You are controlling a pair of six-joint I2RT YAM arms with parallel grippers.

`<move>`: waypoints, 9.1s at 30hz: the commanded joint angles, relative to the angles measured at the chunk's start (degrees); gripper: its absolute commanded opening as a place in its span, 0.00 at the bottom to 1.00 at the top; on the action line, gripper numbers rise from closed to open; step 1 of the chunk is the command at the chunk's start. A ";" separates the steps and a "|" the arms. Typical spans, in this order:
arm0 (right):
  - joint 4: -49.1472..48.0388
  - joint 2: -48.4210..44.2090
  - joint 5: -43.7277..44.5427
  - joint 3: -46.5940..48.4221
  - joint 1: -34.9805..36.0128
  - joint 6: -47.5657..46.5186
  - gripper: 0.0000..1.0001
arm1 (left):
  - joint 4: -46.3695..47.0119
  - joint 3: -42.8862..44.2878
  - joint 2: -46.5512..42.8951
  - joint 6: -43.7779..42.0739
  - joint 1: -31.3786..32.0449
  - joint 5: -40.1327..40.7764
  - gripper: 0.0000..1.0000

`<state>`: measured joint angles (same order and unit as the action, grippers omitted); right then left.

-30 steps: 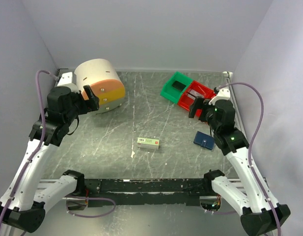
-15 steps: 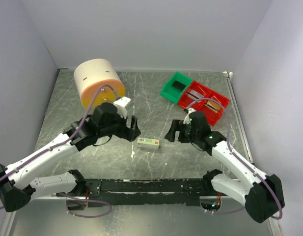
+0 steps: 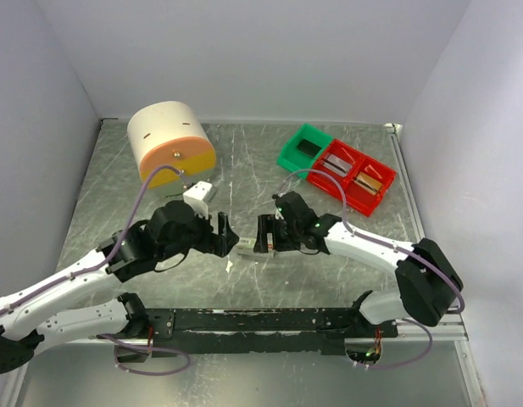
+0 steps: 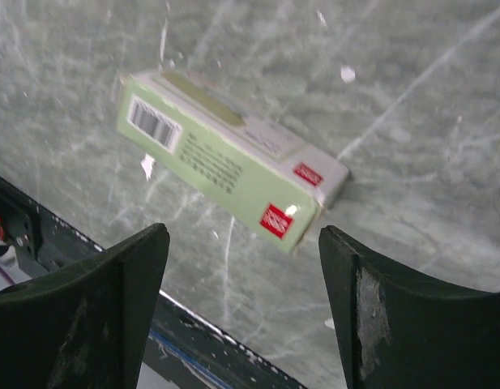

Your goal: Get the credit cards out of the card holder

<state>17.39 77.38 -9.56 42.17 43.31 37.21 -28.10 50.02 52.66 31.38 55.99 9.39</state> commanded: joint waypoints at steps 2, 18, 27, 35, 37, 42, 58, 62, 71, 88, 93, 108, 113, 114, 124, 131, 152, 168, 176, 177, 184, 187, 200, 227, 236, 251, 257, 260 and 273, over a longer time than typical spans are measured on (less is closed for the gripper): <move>0.76 2.18 5.61 5.74 1.24 -0.24 0.75 | -0.25 -0.69 -3.83 3.88 0.48 6.87 0.95; 3.98 11.01 13.61 7.97 3.61 2.83 0.71 | -1.49 -0.22 0.35 5.37 0.55 6.96 0.95; 3.62 9.62 12.25 3.73 13.58 -0.47 0.68 | -0.08 -2.32 2.15 6.91 0.53 6.85 0.96; -4.32 8.51 7.12 -0.36 16.47 4.85 0.68 | -3.72 -3.18 5.39 13.72 0.53 9.84 0.95; -10.18 9.76 3.72 -0.95 17.87 8.20 0.67 | -6.52 -3.47 4.35 17.61 0.53 13.68 0.96; -21.97 18.10 -1.12 1.44 19.79 16.50 0.66 | -16.38 -3.11 -1.58 27.51 0.53 23.17 0.95; -29.35 39.15 -7.59 30.58 20.19 17.61 0.70 | -35.37 2.50 -23.29 36.77 0.53 31.38 0.95; -24.25 27.07 2.07 21.19 16.33 16.59 0.72 | -27.12 1.04 -22.91 29.57 0.53 25.90 0.95; -8.12 -2.54 23.67 1.98 5.29 15.28 0.76 | -6.53 -4.65 -2.29 20.60 0.38 11.63 0.95; 2.73 -7.74 24.18 4.02 2.15 10.95 0.79 | -0.75 -21.32 9.40 30.40 -19.56 1.89 0.96; 2.83 -4.78 22.90 5.76 2.15 10.48 0.79 | -7.04 -24.00 -2.09 28.74 -29.68 5.00 0.95; 8.07 -5.91 27.16 6.96 2.12 9.52 0.79 | 17.69 -2.73 18.51 6.48 -32.22 -16.98 0.96; 10.43 -6.96 27.57 6.85 2.02 9.63 0.79 | 11.34 8.62 31.97 5.02 -32.52 1.28 0.95; 10.89 -7.32 27.74 6.76 1.97 9.63 0.79 | 12.34 9.06 33.35 4.74 -32.84 2.92 0.96; 14.09 -9.13 31.03 5.72 1.75 8.65 0.80 | 21.77 4.90 34.44 0.60 -40.97 9.45 0.96; 14.71 -8.88 31.68 6.17 -0.41 7.16 0.81 | 20.61 6.05 37.23 -1.94 -48.16 5.89 0.96; 17.02 -6.94 37.60 11.40 -7.41 3.31 0.81 | 5.53 -7.98 12.80 15.64 -24.57 -9.03 0.95; 15.81 2.70 33.71 20.54 -20.64 -1.12 0.82 | -16.05 -26.35 -4.45 47.58 -11.81 16.05 0.96; 15.35 8.34 33.65 23.43 -26.91 -2.63 0.82 | -13.75 -27.61 -9.41 37.25 -31.02 14.10 0.95; 14.98 9.52 33.23 24.32 -27.53 -3.37 0.82 | -12.11 -27.44 -9.34 35.81 -33.66 13.06 0.96; 13.26 19.46 28.39 34.90 -28.14 -7.31 0.77 | -7.54 -20.17 -2.79 24.38 -42.69 10.56 0.96; 12.49 25.33 28.18 39.94 -28.10 -7.09 0.75 | -5.58 -17.21 -2.26 20.79 -43.50 7.39 0.95; 15.57 40.55 35.05 54.74 -28.16 -5.94 0.65 | -6.02 -6.58 -7.95 0.30 -43.51 -2.73 0.96; 12.88 41.89 31.05 51.16 -27.43 -8.83 0.32 | -3.64 -8.19 -9.12 -4.50 -43.55 -4.78 0.95; 11.91 36.64 30.95 45.06 -22.86 -8.14 0.25 | -3.76 -8.18 -8.86 -4.48 -43.68 -4.48 0.96; 13.04 31.96 33.39 38.68 -2.36 -1.75 0.26 | -4.06 -8.12 -9.83 -4.13 -43.70 -3.28 0.95; 13.69 31.87 33.69 39.38 2.63 1.52 0.27 | -3.90 -8.27 -10.23 -4.06 -43.79 -3.35 0.95; 13.58 32.71 34.03 40.17 3.63 4.05 0.27 | -3.98 -8.23 -10.13 -3.96 -43.77 -3.47 0.96; 16.00 43.82 35.94 53.13 3.92 9.00 0.27 | -4.07 -8.27 -9.71 -3.97 -43.78 -3.69 0.96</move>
<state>33.52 118.69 25.12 91.09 47.05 43.97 -32.47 41.19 43.11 27.64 12.84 5.37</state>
